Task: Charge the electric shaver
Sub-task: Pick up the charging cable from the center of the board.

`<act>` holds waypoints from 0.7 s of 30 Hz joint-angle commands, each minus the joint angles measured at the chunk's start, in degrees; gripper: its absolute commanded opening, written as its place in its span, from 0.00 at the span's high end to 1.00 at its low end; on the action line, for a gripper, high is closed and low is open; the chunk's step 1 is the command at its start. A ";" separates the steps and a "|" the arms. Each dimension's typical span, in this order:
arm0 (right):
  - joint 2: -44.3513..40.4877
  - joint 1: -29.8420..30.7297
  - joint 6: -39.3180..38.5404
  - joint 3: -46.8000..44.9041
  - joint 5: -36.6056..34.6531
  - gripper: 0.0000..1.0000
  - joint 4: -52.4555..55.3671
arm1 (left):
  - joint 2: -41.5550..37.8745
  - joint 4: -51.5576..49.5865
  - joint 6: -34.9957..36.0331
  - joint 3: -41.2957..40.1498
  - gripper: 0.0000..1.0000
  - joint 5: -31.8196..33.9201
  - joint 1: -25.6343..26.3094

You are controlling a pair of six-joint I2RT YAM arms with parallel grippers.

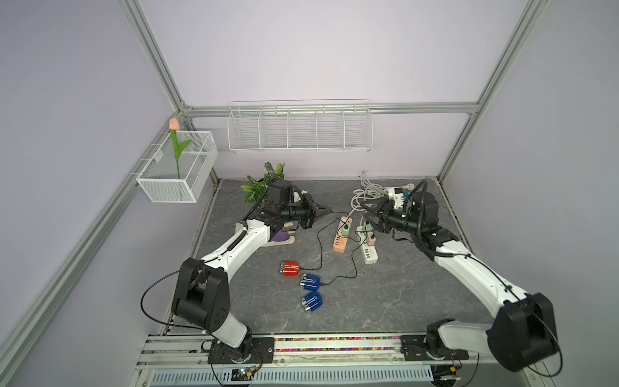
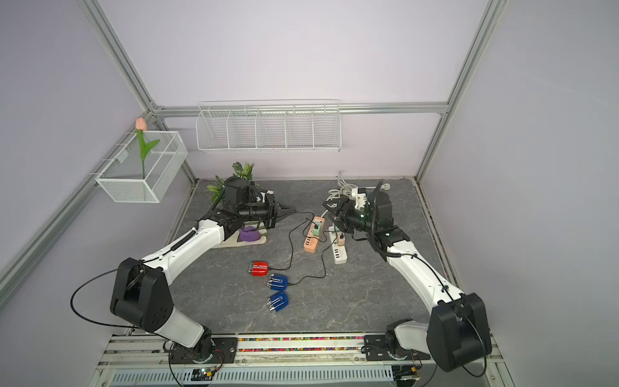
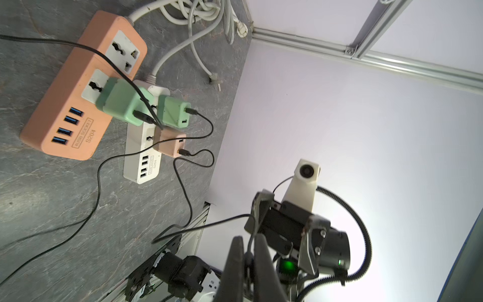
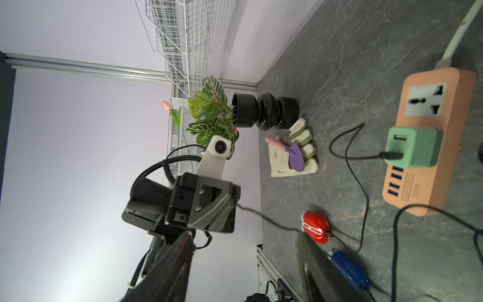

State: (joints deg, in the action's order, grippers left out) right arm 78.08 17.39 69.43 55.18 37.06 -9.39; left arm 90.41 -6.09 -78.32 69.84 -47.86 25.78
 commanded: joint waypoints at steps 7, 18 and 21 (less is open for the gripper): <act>15.60 3.83 16.41 3.60 14.10 0.41 -34.47 | 3.13 -1.26 1.81 3.10 1.00 -2.27 -0.01; 13.68 7.28 27.44 -2.82 10.42 0.53 -35.83 | 4.18 12.03 -3.98 -0.64 1.00 2.15 0.24; 14.94 7.27 29.27 -2.37 9.25 0.58 -37.86 | 4.76 12.78 -4.22 -0.78 1.00 1.94 0.56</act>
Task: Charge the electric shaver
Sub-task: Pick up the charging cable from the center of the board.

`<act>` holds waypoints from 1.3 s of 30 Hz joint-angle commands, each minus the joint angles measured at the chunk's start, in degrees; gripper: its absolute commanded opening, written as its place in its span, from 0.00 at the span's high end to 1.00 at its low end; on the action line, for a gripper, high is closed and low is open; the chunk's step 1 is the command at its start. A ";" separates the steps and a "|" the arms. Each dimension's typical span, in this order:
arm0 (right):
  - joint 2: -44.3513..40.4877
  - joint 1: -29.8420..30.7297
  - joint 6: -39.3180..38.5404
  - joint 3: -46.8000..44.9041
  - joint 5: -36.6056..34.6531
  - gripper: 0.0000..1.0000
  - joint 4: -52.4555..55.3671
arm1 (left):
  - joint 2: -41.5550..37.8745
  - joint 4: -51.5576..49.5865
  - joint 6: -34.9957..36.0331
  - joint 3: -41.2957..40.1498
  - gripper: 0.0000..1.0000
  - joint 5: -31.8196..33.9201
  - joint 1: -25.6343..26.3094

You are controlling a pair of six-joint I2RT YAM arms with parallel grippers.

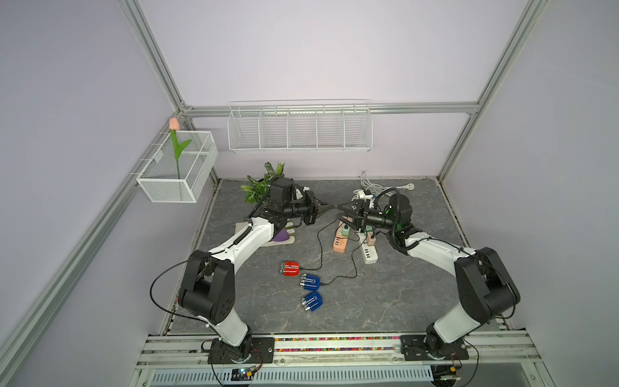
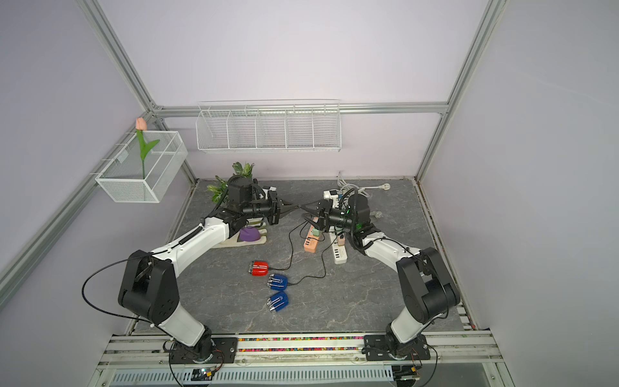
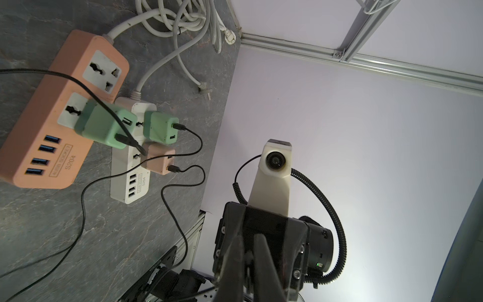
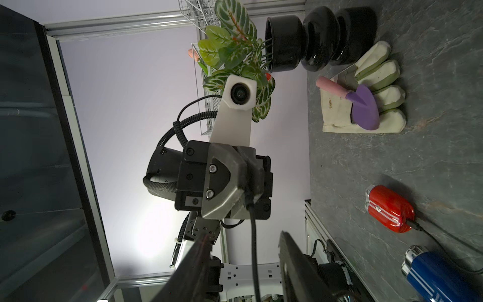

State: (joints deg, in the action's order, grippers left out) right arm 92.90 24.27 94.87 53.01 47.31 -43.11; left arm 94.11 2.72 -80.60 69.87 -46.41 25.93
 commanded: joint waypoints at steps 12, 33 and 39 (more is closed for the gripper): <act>5.26 0.47 9.43 2.51 -3.45 0.70 -10.08 | 1.82 4.16 -2.15 -1.04 1.00 -0.10 1.05; 6.65 1.85 10.43 1.80 -4.96 0.93 -11.89 | 1.39 0.69 -0.35 -0.98 0.98 -0.18 1.45; 3.23 1.72 5.33 -4.00 -4.99 0.93 -10.36 | -5.92 -18.45 5.35 -0.47 0.51 11.63 1.15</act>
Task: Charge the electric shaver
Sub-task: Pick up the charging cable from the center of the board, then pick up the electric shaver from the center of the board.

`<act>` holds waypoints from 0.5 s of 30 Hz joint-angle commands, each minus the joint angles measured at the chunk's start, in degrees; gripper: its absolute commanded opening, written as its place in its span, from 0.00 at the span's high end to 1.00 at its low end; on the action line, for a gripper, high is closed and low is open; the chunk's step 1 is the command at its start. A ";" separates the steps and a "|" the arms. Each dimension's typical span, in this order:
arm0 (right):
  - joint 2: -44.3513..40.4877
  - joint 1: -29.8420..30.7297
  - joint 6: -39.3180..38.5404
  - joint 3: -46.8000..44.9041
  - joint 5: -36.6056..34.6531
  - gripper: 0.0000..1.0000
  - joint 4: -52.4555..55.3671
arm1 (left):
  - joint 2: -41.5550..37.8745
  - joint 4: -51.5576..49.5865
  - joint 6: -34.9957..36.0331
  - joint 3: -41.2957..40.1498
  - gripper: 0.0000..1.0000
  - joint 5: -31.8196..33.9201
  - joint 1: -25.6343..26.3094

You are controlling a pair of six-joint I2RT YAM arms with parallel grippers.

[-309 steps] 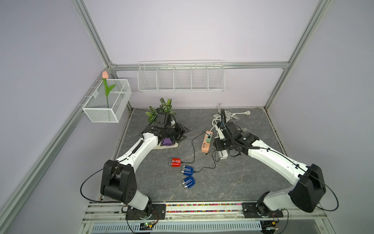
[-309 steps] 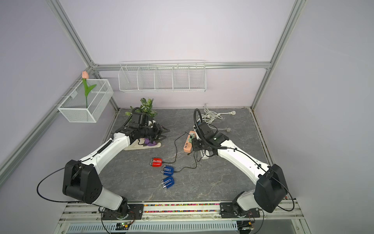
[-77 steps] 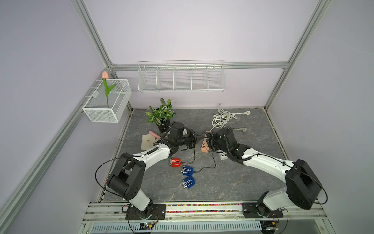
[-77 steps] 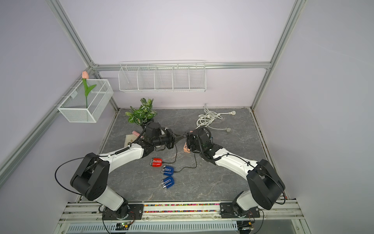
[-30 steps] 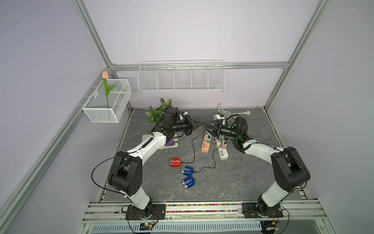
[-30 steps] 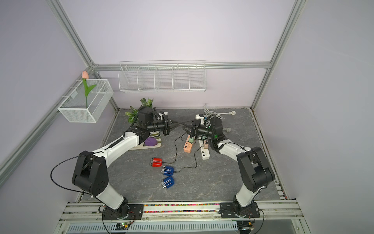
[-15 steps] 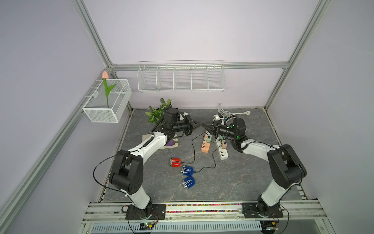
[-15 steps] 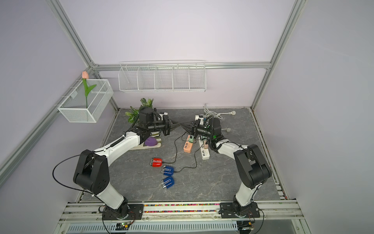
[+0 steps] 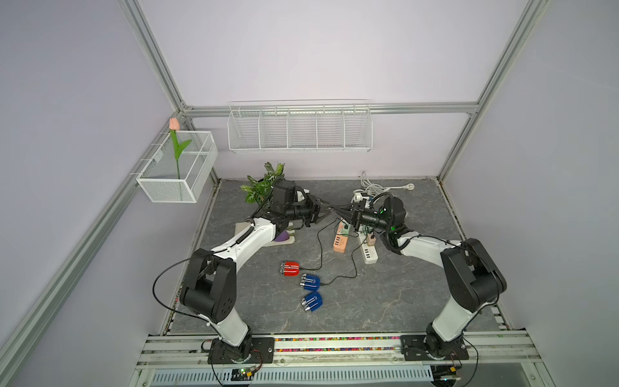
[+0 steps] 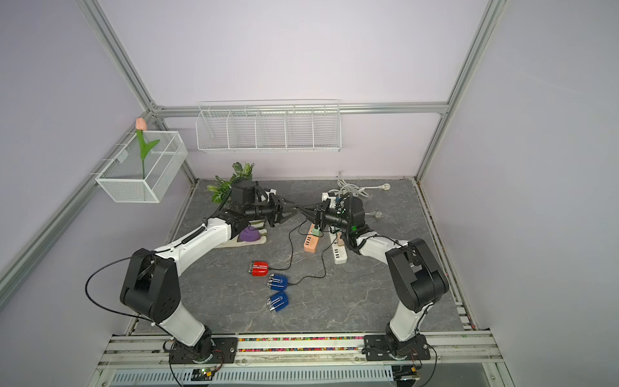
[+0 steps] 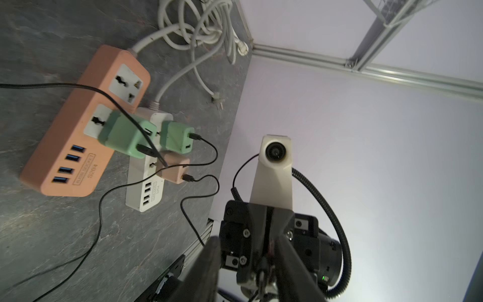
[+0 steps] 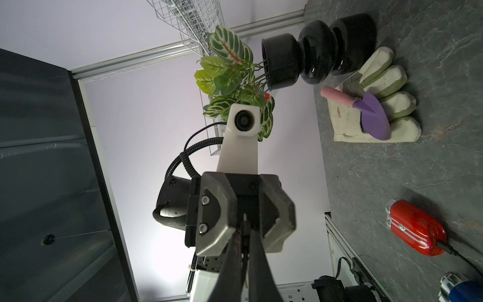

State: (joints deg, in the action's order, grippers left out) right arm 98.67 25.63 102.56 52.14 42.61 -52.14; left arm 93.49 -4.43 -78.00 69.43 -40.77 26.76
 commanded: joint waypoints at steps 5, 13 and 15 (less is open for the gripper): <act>-4.52 0.41 -9.68 -7.22 2.82 0.93 2.19 | -15.43 -22.85 -3.15 -6.82 0.46 16.17 1.20; -9.54 0.89 -24.40 -10.55 5.07 0.93 14.98 | -34.66 -28.30 -35.55 -29.45 0.57 26.66 12.86; -10.11 0.98 -26.27 -9.59 5.54 0.93 17.76 | -38.86 -29.31 -46.52 -33.80 0.59 29.49 18.41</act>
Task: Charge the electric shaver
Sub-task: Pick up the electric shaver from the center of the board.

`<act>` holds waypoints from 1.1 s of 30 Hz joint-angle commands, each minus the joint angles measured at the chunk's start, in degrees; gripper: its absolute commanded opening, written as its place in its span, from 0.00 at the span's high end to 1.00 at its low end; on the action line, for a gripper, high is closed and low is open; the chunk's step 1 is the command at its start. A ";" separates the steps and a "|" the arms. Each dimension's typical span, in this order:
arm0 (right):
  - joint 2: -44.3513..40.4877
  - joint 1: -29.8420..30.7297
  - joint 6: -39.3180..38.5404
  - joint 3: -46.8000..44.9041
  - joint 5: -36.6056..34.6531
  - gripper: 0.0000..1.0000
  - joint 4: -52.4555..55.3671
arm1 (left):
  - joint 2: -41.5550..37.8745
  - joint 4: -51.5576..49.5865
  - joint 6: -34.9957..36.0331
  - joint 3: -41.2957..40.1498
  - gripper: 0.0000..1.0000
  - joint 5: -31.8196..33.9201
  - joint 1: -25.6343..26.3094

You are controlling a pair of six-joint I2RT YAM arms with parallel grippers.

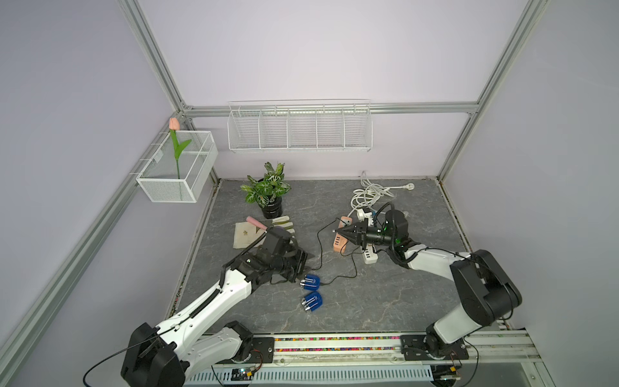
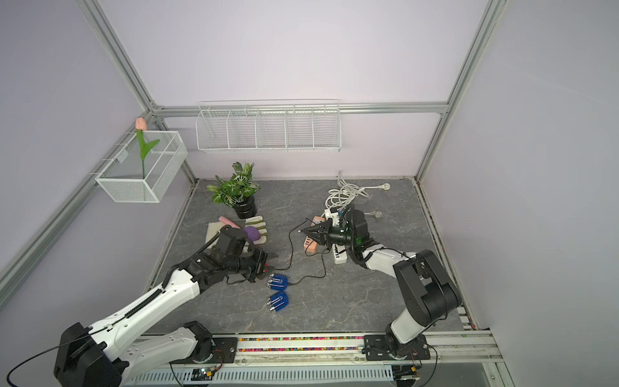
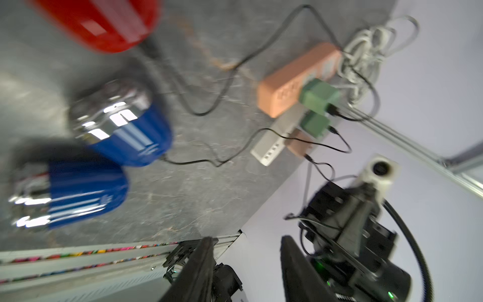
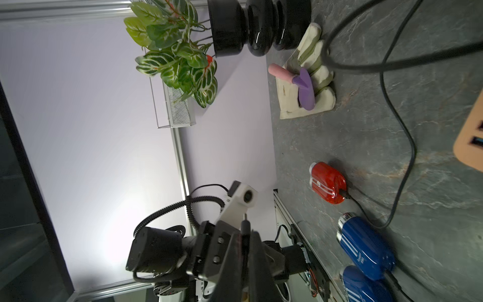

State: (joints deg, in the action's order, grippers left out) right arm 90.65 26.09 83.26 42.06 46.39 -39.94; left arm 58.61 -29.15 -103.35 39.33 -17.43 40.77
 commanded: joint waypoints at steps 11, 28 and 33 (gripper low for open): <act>-3.72 0.88 -7.85 1.10 2.91 0.93 7.31 | 5.09 5.22 -53.55 -5.57 0.39 9.51 20.44; -1.79 0.07 -6.38 2.68 4.48 0.93 6.90 | 9.17 -3.01 -54.24 -2.74 0.33 14.72 16.71; -0.83 -0.11 -5.93 3.64 4.29 0.93 6.68 | 11.17 -2.56 -54.20 -2.36 0.33 14.24 14.71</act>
State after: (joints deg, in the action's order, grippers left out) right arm 88.84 26.33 76.66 44.31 49.65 -31.99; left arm 68.49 -30.09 -116.60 35.38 -3.01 56.36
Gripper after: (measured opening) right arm 0.068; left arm 0.667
